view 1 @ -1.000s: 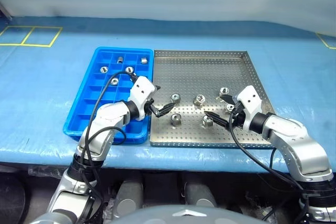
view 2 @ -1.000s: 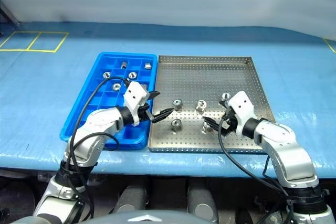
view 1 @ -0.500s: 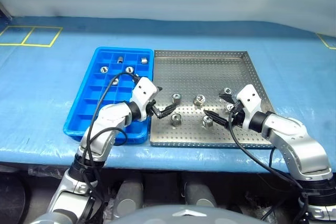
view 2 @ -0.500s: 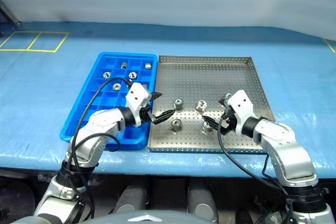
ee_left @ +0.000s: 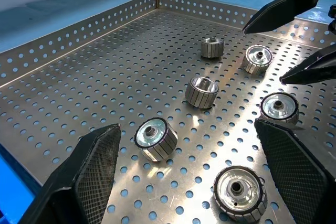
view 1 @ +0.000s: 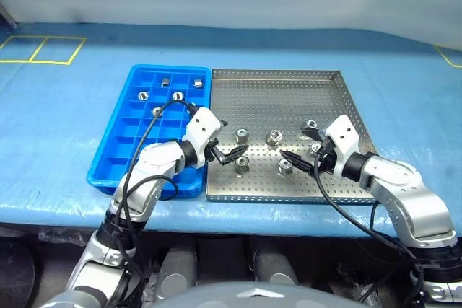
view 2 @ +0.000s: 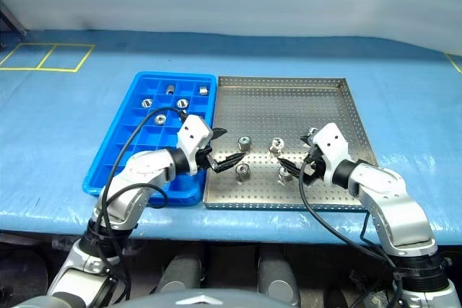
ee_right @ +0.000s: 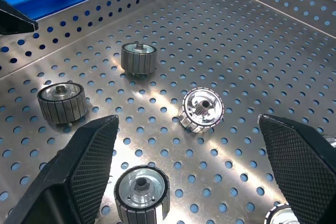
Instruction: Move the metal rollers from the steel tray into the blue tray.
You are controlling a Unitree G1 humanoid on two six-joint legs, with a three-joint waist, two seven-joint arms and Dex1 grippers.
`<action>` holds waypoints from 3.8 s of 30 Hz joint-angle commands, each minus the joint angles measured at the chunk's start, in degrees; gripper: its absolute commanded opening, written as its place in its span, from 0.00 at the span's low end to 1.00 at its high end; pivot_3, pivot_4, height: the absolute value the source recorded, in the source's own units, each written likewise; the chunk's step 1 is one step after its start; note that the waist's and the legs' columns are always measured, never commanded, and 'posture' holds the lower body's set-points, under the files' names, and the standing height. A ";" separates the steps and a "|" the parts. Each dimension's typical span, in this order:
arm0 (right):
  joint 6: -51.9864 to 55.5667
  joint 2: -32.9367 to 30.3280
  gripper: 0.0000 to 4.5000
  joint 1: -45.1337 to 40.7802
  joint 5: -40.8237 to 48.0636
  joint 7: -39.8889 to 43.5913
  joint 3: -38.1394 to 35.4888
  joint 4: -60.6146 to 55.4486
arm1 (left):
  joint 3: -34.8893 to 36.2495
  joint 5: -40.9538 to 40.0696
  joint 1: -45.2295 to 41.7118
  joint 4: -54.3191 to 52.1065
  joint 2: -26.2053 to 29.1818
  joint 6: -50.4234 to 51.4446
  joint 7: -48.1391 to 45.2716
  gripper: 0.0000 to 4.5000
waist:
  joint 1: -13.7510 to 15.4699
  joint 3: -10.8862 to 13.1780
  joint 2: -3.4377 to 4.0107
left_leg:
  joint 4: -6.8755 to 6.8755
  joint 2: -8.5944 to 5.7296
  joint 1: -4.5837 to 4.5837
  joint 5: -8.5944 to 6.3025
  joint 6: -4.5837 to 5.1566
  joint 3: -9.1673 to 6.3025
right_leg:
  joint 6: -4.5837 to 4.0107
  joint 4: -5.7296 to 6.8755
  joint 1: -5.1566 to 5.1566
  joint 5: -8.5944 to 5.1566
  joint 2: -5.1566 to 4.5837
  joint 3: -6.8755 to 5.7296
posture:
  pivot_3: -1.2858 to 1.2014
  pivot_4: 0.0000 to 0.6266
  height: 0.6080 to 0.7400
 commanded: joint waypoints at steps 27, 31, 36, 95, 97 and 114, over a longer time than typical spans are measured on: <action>-2.02 0.76 1.00 0.33 -1.02 -1.78 0.02 -2.26 | -17.24 12.66 -7.00 11.57 0.50 2.62 -1.41 0.63 | -0.77 -0.03 0.04 | 0.03 0.01 0.08 0.00 0.00 -0.01 | 0.00 0.10 0.02 0.00 0.03 0.02 | 0.54 0.24 1.00; -2.28 1.06 1.00 -0.02 -1.67 -2.14 0.36 -1.87 | -16.66 12.06 -6.40 10.59 0.43 3.60 -1.37 0.41 | -0.79 -0.03 0.04 | 0.03 0.01 0.08 0.00 0.00 0.00 | 0.00 0.10 0.03 0.00 0.03 0.03 | 0.54 0.24 1.00; -2.38 1.49 1.00 -1.00 -2.25 -2.17 1.22 -1.33 | -15.01 11.05 -5.68 9.53 0.03 3.14 -0.92 0.41 | -0.81 -0.03 0.05 | 0.01 0.01 0.08 0.00 0.00 0.00 | 0.00 0.10 0.02 0.00 0.03 0.03 | 0.55 0.24 1.00; -3.77 2.65 1.00 -0.87 -1.33 -0.60 2.54 -2.89 | 10.45 1.84 -8.10 13.68 -19.19 -11.11 21.35 0.85 | 1.96 0.07 -0.13 | 0.15 -0.12 0.01 0.02 -0.03 -0.02 | 0.14 -0.03 0.14 0.09 -0.07 0.02 | 0.54 0.24 1.00; -3.58 2.12 1.00 0.06 -1.80 -0.98 2.06 -3.64 | 5.88 1.13 -8.90 15.39 -16.34 -7.76 14.09 0.85 | 1.48 0.07 -0.12 | 0.14 -0.13 -0.02 0.02 -0.03 -0.01 | 0.15 -0.09 0.14 0.09 -0.07 0.03 | 0.54 0.24 1.00; -2.94 1.94 1.00 5.05 -1.75 -4.08 0.09 -7.84 | -6.45 14.39 -16.88 34.72 -14.02 -0.73 13.25 0.77 | -1.78 0.06 -0.11 | 0.08 -0.11 0.03 0.03 0.03 -0.02 | 0.13 0.03 0.07 0.08 -0.04 0.07 | 0.51 0.24 1.00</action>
